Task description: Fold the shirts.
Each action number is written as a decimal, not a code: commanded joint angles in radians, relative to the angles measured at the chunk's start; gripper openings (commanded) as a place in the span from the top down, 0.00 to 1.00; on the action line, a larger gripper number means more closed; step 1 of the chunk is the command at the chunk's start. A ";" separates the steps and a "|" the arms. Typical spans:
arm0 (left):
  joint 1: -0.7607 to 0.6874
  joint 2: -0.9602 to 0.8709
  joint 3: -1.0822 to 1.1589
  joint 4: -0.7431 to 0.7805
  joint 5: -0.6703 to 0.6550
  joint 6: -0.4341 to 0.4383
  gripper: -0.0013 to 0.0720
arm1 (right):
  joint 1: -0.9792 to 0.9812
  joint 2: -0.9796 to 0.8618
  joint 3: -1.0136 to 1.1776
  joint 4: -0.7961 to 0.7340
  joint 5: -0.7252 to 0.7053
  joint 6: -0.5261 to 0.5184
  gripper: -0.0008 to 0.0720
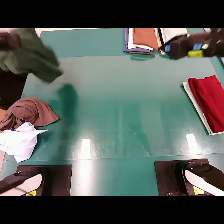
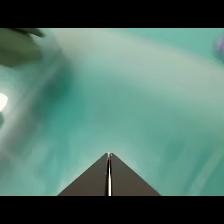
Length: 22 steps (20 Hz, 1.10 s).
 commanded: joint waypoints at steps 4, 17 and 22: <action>-0.338 0.212 0.026 -0.006 -0.045 0.002 0.95 | -0.001 0.000 0.203 -0.025 -0.026 0.000 0.96; -0.731 -0.293 0.026 -0.460 -0.010 0.089 0.11 | -0.230 -0.002 0.233 -0.098 0.207 0.098 0.91; -0.485 -0.274 0.026 -0.441 -0.051 0.089 0.11 | -0.376 0.003 -0.029 -0.097 0.433 0.097 0.74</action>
